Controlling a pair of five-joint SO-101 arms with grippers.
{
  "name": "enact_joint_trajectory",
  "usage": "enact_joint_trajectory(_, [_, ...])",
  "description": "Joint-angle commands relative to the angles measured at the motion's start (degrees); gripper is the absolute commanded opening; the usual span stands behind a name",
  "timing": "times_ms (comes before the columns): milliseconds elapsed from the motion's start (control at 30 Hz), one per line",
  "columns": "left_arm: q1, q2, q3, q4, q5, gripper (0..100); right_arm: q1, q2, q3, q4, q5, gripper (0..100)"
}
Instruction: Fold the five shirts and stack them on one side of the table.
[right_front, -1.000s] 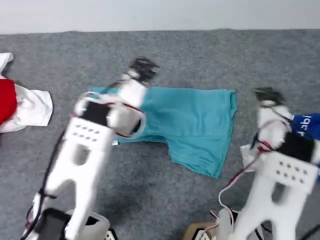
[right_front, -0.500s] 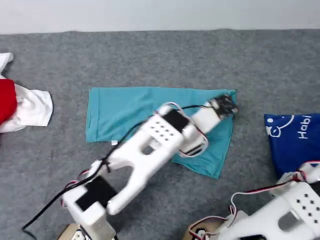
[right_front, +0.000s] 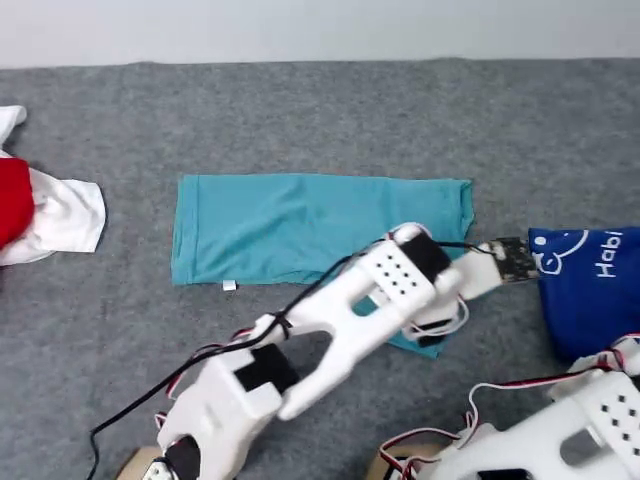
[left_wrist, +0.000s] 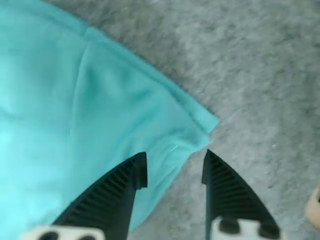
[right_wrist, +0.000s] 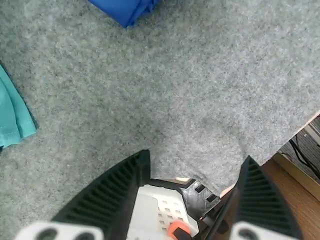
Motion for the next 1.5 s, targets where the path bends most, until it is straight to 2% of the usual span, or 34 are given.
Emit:
enact_joint_trajectory(0, [1.49,2.29,-8.4,3.43,-0.53,19,0.31,-1.01,-0.44,-0.57,0.79,29.2])
enact_joint_trajectory(367, [0.88,15.91,-23.69,10.64,-2.11,19,0.22,-1.01,-0.44,-1.36,4.22,29.2])
enact_joint_trajectory(800, [-0.7,24.79,-31.52,11.25,-2.9,19,0.13,-0.92,-0.53,-3.56,4.22,29.2])
enact_joint_trajectory(1133, [-0.7,24.44,-33.8,12.4,-2.9,2,0.13,-0.84,-0.53,-3.74,4.31,29.2])
enact_joint_trajectory(1467, [-3.16,24.44,-40.31,13.71,-2.64,2,0.13,-0.84,-0.53,-3.3,4.31,29.2])
